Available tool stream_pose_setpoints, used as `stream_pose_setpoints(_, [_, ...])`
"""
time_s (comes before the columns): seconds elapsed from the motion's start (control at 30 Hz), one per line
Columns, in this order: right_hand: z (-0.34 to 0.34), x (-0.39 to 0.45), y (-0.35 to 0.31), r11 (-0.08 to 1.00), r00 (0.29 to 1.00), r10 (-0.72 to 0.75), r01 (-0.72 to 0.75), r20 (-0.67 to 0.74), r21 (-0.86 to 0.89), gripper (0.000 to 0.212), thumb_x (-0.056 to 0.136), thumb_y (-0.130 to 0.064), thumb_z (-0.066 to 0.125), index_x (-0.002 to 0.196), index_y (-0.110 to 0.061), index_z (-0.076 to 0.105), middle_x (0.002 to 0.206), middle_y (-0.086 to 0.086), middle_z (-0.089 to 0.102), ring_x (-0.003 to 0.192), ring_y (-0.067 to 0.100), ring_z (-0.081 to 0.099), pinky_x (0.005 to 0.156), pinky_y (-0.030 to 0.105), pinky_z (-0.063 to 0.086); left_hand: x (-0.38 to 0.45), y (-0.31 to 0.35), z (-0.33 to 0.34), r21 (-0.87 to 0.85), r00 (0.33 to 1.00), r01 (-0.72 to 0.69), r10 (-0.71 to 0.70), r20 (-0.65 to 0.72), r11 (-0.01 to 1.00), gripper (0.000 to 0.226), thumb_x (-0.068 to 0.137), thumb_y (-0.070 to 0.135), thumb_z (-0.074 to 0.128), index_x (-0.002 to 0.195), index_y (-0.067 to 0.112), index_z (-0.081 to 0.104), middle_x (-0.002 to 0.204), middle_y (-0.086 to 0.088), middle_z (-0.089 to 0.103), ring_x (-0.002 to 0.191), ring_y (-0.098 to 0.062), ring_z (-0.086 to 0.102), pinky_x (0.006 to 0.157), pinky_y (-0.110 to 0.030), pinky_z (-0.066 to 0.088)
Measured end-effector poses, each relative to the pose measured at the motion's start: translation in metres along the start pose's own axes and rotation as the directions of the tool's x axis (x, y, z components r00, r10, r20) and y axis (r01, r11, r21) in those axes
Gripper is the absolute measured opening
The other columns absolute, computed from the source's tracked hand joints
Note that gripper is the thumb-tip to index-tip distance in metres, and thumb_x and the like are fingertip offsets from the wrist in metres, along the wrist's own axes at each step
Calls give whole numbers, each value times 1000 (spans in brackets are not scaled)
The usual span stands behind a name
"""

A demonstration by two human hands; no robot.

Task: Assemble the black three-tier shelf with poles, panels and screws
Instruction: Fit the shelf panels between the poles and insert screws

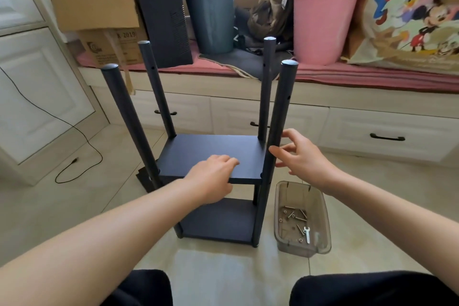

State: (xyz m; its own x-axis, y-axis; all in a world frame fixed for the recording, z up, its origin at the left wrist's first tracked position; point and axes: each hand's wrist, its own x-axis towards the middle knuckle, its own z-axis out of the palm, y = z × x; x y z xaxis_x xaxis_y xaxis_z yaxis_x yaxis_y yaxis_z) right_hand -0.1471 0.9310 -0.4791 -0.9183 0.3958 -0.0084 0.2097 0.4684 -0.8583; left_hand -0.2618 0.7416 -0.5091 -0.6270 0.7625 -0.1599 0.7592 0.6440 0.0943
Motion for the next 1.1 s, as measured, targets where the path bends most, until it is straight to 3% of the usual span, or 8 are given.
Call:
stream_pose_setpoints(0.1, [-1, 2, 1, 1000, 1000, -3, 3, -9, 0, 28, 94, -42, 62, 117, -31, 53, 100, -5, 71, 87, 9, 70, 73, 28, 54, 20, 13, 23, 53, 999, -25, 22, 47, 998, 82, 100, 28, 58, 160, 30, 2, 169, 4, 2, 155, -30, -7, 122, -57, 12])
stream_pose_setpoints(0.2, [2, 6, 0, 998, 998, -54, 53, -29, -40, 33, 94, -38, 64, 123, -25, 55, 101, -2, 71, 91, 12, 69, 82, 33, 56, 36, 18, 38, 87, 999, -19, 15, 42, 996, 91, 100, 29, 59, 158, 35, -11, 167, 7, -16, 152, -32, -22, 115, -71, 0])
stream_pose_setpoints(0.4, [-2, 11, 3, 976, 989, -151, 150, 5, -155, 38, 96, -30, 62, 133, -23, 54, 108, 0, 70, 94, 14, 69, 87, 39, 58, 47, 15, 50, 81, 1000, -11, 9, 27, 997, 86, 102, 19, 48, 155, 43, -16, 167, 5, -19, 151, -36, -22, 109, -78, -4])
stream_pose_setpoints(0.77, [-1, 13, 2, 969, 984, -173, 178, 46, -172, 31, 97, -28, 60, 127, -22, 53, 102, 1, 73, 90, 11, 71, 84, 35, 58, 45, 15, 59, 176, 998, 10, 2, -66, 984, 84, 103, 30, 47, 154, 41, -19, 168, 4, -15, 153, -37, -15, 113, -75, 4])
stream_pose_setpoints(1.1, [3, 13, 5, 967, 976, -216, 214, -1, -138, 34, 94, -31, 65, 125, -21, 56, 101, -2, 73, 87, 9, 72, 80, 34, 60, 43, 19, 75, 152, 983, 29, -1, -182, 988, 90, 92, 73, 37, 156, 37, -16, 169, 4, -10, 154, -33, -10, 119, -67, 2])
